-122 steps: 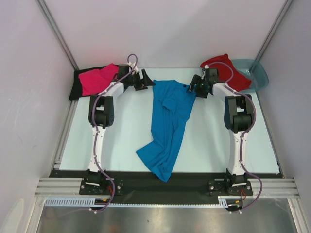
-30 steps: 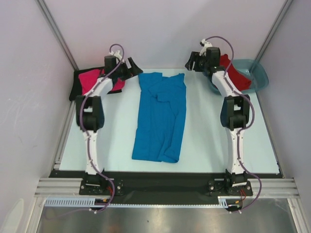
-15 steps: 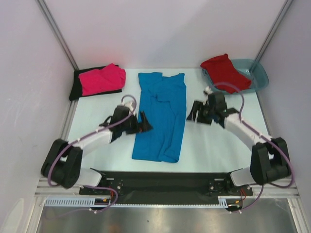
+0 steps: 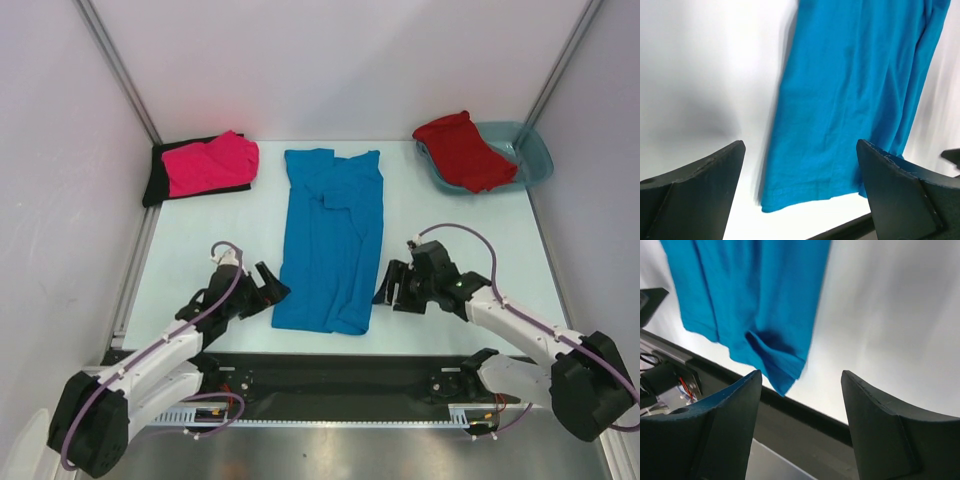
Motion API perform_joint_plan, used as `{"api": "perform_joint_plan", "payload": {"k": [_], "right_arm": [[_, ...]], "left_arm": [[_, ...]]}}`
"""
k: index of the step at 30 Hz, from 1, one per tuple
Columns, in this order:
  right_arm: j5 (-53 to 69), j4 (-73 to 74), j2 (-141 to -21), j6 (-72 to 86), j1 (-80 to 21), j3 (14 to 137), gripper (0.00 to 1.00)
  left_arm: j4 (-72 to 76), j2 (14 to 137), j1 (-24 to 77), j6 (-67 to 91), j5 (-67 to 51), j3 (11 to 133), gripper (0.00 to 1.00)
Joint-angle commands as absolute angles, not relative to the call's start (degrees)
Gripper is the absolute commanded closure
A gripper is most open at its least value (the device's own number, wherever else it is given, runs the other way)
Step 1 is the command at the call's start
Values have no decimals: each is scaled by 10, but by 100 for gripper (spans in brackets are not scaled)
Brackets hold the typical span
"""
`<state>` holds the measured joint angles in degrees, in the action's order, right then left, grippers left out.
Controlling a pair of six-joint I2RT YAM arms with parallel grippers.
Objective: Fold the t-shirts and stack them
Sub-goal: Fold the tshirt
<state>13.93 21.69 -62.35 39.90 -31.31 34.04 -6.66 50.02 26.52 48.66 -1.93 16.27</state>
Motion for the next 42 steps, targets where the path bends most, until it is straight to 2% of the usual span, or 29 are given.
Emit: {"api": "perform_joint_plan", "payload": {"k": [1,12,15,18,21,22,23,27,35,38,42], "right_arm": [[134,192,-624,460,-342,316,30],[121,67,-715,531,-431,273,32],[115,48,-743,543,-437,267,33],[106,26,-751,555,-439,252,35],[99,17,-750,560,-440,243,41],[98,13,-747,562,-440,242,42],[98,14,-744,562,-440,239,45],[88,33,-716,561,-444,240,60],[24,169,-613,563,-447,249,94],[1,242,-559,563,-449,262,100],[-40,333,-516,569,-452,274,100]], "left_arm": [[-68,477,268,524,-25,132,0],[-16,512,275,534,-91,81,1],[-2,515,280,538,-102,68,12],[-3,508,285,541,-105,55,28],[-16,493,287,540,-100,45,53],[-22,490,288,540,-99,44,59],[-26,487,289,540,-98,42,63],[-48,469,291,536,-96,44,99],[-97,449,293,518,-99,66,100],[-129,437,293,505,-97,83,100],[-177,423,293,491,-98,111,100]]}}
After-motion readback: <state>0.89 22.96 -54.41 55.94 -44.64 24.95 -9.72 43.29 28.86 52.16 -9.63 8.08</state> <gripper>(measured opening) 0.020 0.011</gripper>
